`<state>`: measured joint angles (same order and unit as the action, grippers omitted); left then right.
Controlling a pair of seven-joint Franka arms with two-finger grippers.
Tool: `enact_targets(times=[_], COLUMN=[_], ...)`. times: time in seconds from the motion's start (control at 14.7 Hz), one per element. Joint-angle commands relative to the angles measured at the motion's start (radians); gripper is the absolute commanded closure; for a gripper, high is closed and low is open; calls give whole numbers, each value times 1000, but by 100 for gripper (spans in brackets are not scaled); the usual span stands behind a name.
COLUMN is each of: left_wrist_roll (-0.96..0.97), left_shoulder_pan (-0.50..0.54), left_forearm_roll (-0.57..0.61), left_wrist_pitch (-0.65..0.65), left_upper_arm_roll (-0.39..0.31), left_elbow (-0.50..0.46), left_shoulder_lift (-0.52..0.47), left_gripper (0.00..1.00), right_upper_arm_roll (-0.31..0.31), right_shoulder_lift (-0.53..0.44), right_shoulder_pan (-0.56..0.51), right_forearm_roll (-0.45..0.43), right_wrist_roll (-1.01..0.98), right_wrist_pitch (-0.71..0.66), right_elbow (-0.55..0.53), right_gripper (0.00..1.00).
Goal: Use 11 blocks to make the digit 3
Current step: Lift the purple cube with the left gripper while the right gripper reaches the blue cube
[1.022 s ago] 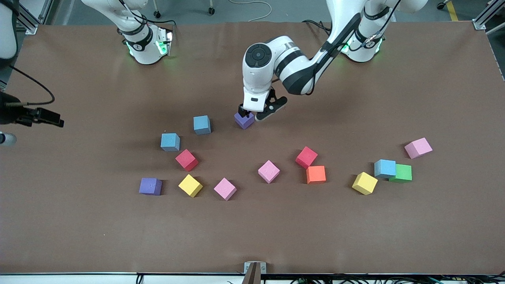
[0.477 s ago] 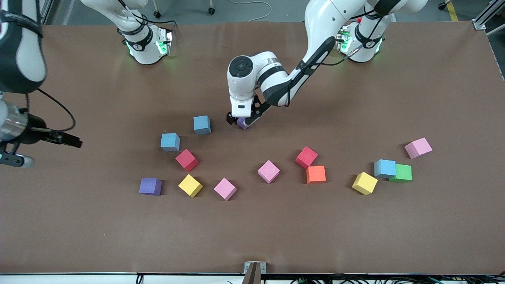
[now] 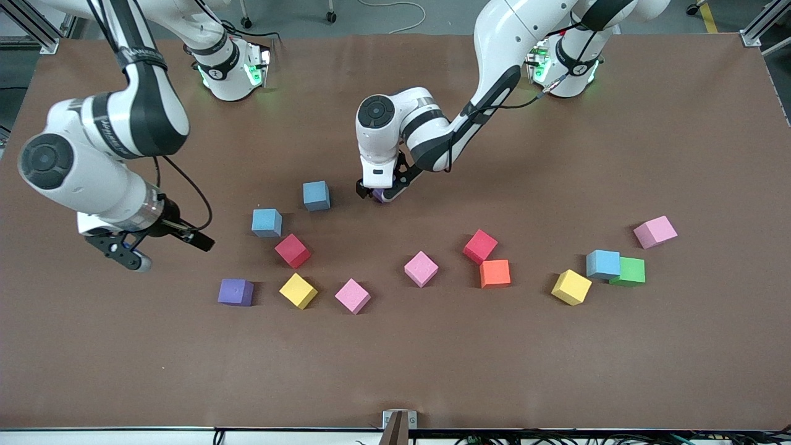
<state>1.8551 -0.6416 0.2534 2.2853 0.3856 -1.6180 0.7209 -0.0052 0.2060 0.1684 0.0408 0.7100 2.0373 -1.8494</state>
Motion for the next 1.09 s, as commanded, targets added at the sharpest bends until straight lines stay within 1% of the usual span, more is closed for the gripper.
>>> enact_targets(times=[0.0,0.14,0.27,0.34,0.41,0.48,0.54,0.61,0.68,0.75,0.82,0.95,1.02], left_wrist_roll=[32,32,33,33,26,18,10,-25,-89,-149,-199,-282,-328], left_shoulder_pan=[-18,-23,-23,-24,-24,-23,-23,-21,-14,-6,-4,11,35], left_forearm_roll=[30,30,30,29,30,30,32,30,30,30,29,30,30], left_wrist_pitch=[13,11,10,10,14,16,14,8,3,-9,-42,-134,-147], left_upper_arm_roll=[-2,-1,-1,-1,-1,-1,-1,-1,-1,1,1,1,2], left_elbow=[14,-2,-14,-13,-13,-11,-11,-11,-13,-14,-16,-22,-63], left_shoulder_lift=[28,25,23,26,29,34,32,25,16,-7,-35,-95,-147], left_gripper=[1,1,2,5,16,29,43,59,71,79,83,85,85], right_upper_arm_roll=[-6,-6,-4,-4,-4,-4,-4,-4,-3,-2,-4,-4,-4], right_shoulder_lift=[-120,-143,-154,-169,-190,-192,-192,-191,-189,-188,-186,-162,-143], right_shoulder_pan=[39,80,115,135,154,169,195,209,227,252,279,309,327], right_forearm_roll=[13,13,13,13,13,13,13,14,16,24,49,76,77], right_wrist_roll=[156,419,643,723,803,868,914,959,1011,1048,1071,1072,1074], right_wrist_pitch=[133,167,173,199,240,256,256,257,262,279,303,331,351], right_elbow=[-233,-315,-362,-401,-451,-479,-494,-505,-511,-511,-514,-513,-513], right_gripper=[0,0,0,0,0,0,0,0,0,0,0,0,0])
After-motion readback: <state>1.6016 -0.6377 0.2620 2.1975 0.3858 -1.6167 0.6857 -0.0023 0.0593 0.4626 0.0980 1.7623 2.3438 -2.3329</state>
